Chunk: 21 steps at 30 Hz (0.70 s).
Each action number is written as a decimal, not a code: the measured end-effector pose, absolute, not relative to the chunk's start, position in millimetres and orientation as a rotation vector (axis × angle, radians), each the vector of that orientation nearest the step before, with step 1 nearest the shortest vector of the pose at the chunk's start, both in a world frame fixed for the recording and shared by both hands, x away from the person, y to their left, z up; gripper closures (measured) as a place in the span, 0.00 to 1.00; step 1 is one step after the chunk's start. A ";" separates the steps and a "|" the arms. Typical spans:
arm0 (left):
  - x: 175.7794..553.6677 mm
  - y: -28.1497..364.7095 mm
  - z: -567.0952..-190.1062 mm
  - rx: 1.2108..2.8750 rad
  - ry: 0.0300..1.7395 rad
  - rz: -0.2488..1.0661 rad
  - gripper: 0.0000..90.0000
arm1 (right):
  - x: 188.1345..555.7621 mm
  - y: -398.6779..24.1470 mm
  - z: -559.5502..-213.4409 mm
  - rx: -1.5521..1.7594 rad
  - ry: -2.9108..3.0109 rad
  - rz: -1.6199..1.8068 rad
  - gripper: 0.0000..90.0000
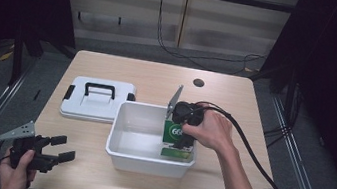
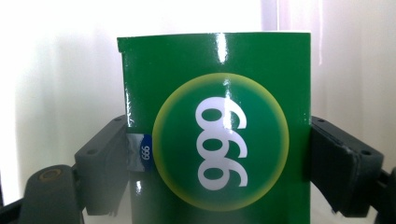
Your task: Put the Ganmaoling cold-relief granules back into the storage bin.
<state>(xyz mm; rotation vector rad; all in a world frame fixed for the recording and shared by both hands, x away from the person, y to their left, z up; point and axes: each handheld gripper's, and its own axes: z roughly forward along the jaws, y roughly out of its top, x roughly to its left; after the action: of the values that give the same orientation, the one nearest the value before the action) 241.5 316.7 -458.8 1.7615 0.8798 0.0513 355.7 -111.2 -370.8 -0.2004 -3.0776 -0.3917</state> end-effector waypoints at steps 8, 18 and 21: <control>241.3 316.7 -458.7 1.760 0.882 0.050 0.20 | 355.8 -110.5 -380.2 -0.213 -3.076 -0.372 0.17; 241.3 316.7 -458.6 1.762 0.882 0.055 0.20 | 356.3 -109.4 -389.2 -0.218 -3.071 -0.362 0.17; 241.3 316.9 -458.6 1.761 0.884 0.056 0.20 | 355.7 -108.5 -392.7 -0.226 -3.070 -0.328 0.17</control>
<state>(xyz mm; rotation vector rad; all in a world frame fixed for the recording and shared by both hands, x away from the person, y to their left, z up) 241.3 316.9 -458.6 1.7614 0.8836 0.0558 355.7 -108.5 -392.7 -0.2264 -3.0696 -0.3278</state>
